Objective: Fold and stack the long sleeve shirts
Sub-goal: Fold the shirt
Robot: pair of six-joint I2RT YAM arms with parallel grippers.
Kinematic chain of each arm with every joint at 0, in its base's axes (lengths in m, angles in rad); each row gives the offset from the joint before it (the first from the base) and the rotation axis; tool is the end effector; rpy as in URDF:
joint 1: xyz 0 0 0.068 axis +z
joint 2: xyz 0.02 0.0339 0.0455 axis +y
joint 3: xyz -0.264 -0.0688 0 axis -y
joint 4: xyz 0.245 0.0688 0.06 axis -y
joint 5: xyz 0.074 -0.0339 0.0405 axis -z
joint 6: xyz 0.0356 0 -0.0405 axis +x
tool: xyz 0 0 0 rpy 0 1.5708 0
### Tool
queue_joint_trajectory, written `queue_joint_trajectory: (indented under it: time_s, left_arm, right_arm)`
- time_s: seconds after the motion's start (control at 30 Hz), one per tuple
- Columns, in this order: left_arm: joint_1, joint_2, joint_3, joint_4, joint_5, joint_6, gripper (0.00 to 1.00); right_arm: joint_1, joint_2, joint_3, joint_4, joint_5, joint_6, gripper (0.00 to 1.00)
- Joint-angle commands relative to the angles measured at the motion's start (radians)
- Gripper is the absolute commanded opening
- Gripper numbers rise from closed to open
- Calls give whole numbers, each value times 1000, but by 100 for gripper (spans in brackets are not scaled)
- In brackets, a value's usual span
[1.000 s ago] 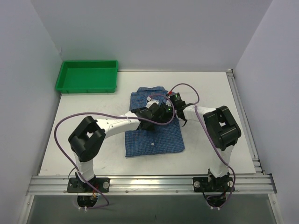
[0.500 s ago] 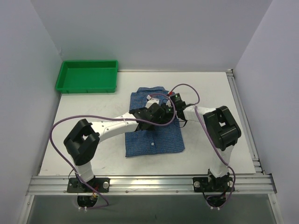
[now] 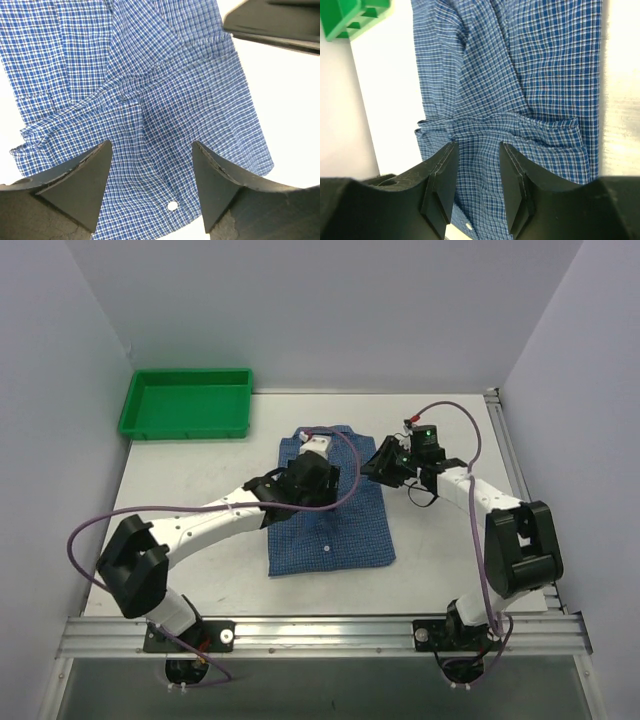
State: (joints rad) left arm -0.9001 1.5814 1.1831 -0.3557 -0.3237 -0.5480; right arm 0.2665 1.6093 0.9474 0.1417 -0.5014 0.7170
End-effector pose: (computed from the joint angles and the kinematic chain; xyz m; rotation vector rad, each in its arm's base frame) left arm 0.2267 -0.2675 0.2640 0.2429 2.2933 -0.3780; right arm 0.3347 0.1091 0.2218 0.1727 2.2128 1.0965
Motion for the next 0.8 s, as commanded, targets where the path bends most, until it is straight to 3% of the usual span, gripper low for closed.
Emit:
queue_joint_trajectory:
  time_s: [0.0,0.2,0.53,0.67,0.77]
  left_arm:
    - [61,-55,-72,113,112,-47,74]
    - [107,38,-134,279,251,-70,46]
    - [110,325,-71,478,321,-24,38]
    - [99,302,-76,543,367,-17,38]
    - [81,192,-91,549,345,-1,39]
  right_arm:
    - [2,-48,-25,-25,-18,-11,39]
    - [2,20,-82,101,-31,56,38]
    - [-47,143,-211,303,43,107,36]
    - [-58,86,-223,291,24,91,36]
    - [-55,5,-223,239,12,67,37]
